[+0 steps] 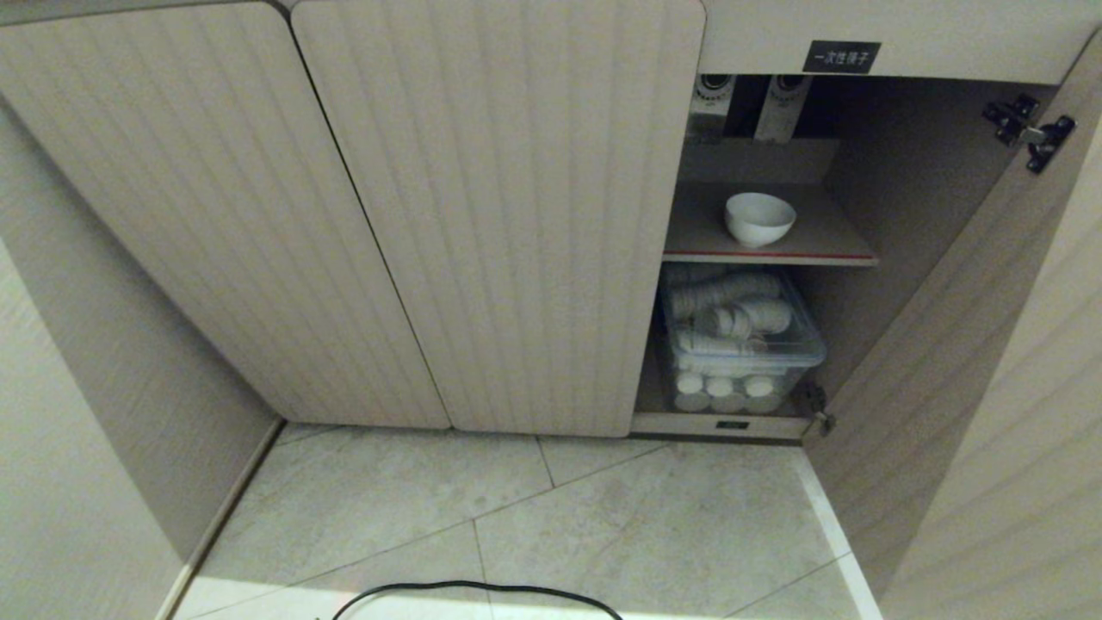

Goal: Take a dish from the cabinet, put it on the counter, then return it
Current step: Take the bowl from the cabinet

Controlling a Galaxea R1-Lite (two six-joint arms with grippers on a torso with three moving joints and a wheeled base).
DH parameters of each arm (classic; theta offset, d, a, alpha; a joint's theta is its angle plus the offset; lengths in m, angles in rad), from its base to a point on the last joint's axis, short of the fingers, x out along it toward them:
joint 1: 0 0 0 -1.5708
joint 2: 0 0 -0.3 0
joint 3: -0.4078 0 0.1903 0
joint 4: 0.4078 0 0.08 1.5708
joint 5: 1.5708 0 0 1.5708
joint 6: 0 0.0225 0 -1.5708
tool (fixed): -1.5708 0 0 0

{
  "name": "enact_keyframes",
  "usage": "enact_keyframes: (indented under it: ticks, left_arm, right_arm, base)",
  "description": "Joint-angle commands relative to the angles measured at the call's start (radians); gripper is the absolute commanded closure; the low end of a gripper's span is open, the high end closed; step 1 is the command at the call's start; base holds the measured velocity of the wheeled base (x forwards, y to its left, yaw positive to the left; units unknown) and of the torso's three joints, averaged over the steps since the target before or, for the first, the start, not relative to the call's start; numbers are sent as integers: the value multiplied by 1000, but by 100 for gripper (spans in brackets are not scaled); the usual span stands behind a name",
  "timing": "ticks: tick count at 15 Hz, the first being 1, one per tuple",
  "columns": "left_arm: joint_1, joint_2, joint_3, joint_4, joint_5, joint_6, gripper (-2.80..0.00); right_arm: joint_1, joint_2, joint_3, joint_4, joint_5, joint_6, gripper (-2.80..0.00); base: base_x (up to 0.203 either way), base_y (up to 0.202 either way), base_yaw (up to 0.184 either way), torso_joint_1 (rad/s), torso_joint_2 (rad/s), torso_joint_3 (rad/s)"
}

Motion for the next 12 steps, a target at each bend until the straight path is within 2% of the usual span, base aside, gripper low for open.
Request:
enact_keyframes:
  ticks: [1,12]
  left_arm:
    - [0,0,1,-2,1,-1,0]
    - [0,0,-1,0,2,1,0]
  right_arm:
    - [1,1,0,0,0,-2,0]
    - [0,1,0,0,0,0,0]
  base:
    - [0,0,0,0,0,0]
    - [0,0,0,0,0,0]
